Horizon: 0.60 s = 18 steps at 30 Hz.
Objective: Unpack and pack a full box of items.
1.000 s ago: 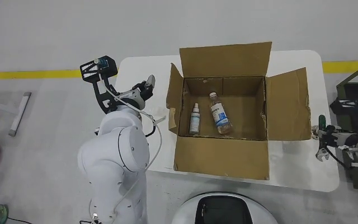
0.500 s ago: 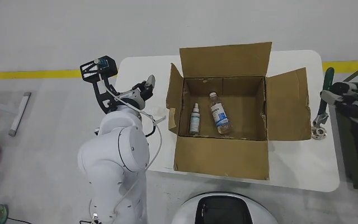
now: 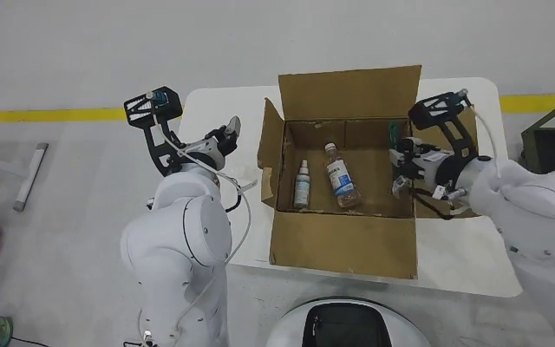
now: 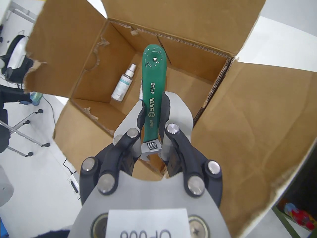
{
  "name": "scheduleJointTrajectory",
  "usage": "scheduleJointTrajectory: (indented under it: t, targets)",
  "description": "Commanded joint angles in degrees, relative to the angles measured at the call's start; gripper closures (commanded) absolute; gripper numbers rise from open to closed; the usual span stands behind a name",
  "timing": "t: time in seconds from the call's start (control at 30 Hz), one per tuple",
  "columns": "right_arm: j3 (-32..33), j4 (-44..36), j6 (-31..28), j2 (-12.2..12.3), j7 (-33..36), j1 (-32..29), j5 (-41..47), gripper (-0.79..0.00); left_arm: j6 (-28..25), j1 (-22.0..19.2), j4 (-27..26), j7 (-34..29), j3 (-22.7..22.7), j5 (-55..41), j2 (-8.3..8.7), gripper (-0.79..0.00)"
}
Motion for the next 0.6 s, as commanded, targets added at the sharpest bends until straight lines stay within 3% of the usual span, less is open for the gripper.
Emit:
scheduleJointTrajectory:
  t: [0.0, 0.2, 0.23, 0.3, 0.33, 0.4, 0.43, 0.5, 0.53, 0.57]
  targets:
    - [-4.0, 3.2, 1.7, -0.3, -1.7, 1.6, -3.8, 0.000, 0.0, 0.0, 0.0, 0.0, 0.0, 0.0, 0.00, -0.785]
    - [-12.8, 11.6, 6.3, -1.6, -5.0, 6.0, -9.9, 0.000, 0.0, 0.0, 0.0, 0.0, 0.0, 0.0, 0.00, -0.785]
    - [-14.2, 12.9, 6.7, -1.9, -5.5, 6.7, -11.3, -0.065, 0.0, 0.0, 0.0, 0.0, 0.0, 0.0, 0.00, -0.785]
    - [-16.7, 15.8, 7.2, -2.4, -5.5, 8.0, -12.0, -0.074, 0.0, 0.0, 0.0, 0.0, 0.0, 0.0, 0.00, -0.785]
    - [-18.0, 17.2, 7.2, -2.6, -5.3, 8.7, -12.8, -0.139, 0.0, 0.0, 0.0, 0.0, 0.0, 0.0, 0.00, -0.785]
    - [-19.6, 19.1, 8.0, -3.2, -5.8, 9.9, -13.2, -0.468, 0.0, 0.0, 0.0, 0.0, 0.0, 0.0, 0.00, -0.785]
    - [-20.4, 19.8, 7.6, -3.4, -5.8, 10.3, -13.3, -0.551, 0.0, 0.0, 0.0, 0.0, 0.0, 0.0, 0.00, -0.785]
    - [-21.1, 20.7, 7.3, -3.7, -5.6, 11.0, -13.3, -0.634, 0.0, 0.0, 0.0, 0.0, 0.0, 0.0, 0.00, -0.785]
    - [-21.2, 20.9, 7.0, -3.8, -5.4, 11.2, -13.2, -0.770, 0.0, 0.0, 0.0, 0.0, 0.0, 0.0, 0.00, -0.785]
    - [-21.0, 21.0, 6.9, -3.8, -5.1, 11.3, -13.0, -0.785, 0.0, 0.0, 0.0, 0.0, 0.0, 0.0, 0.00, -0.785]
